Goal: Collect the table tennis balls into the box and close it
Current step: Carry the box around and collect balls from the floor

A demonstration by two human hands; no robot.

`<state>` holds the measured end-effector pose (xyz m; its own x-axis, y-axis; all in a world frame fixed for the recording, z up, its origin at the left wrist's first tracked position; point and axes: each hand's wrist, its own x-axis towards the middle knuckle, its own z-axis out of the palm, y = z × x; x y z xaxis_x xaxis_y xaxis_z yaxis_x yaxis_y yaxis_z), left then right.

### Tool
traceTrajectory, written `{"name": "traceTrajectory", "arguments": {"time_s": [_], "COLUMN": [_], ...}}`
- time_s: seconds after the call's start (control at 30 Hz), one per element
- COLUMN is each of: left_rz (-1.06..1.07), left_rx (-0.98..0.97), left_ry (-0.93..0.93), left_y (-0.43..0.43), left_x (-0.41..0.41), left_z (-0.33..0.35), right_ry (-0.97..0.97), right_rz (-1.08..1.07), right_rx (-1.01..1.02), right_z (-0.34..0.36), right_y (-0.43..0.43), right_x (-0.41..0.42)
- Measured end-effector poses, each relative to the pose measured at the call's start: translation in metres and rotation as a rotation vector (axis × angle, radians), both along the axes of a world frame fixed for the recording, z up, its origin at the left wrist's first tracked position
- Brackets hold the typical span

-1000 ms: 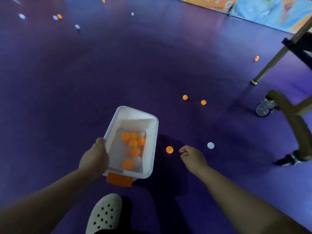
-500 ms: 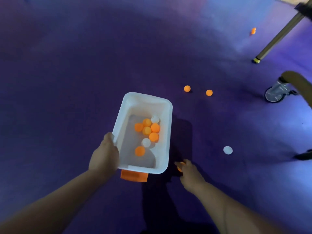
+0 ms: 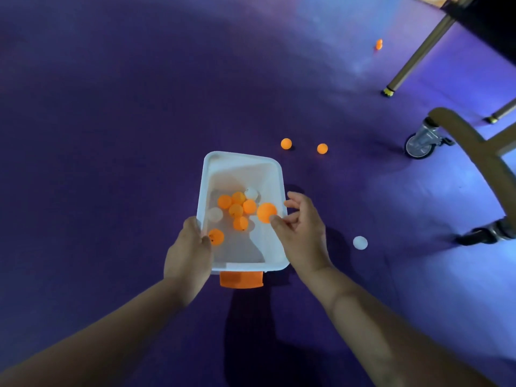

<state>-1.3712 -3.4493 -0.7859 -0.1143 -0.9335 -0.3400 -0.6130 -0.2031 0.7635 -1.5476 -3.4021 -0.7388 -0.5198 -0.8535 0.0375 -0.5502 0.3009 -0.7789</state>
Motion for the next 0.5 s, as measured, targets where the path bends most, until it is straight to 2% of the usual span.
{"name": "traceTrajectory", "arguments": {"time_s": [0.2, 0.5], "left_rz": [-0.032, -0.035], "left_rx": [-0.009, 0.048], "left_ry": [0.065, 0.140], "left_y": [-0.010, -0.003], "left_x": [-0.013, -0.035], "left_z": [0.008, 0.046], "right_ry": [0.138, 0.419], "right_rz": [0.013, 0.121], "right_rx": [0.141, 0.347], "right_z": [0.030, 0.151], "right_y": [0.001, 0.010], "right_x": [-0.027, -0.092]}}
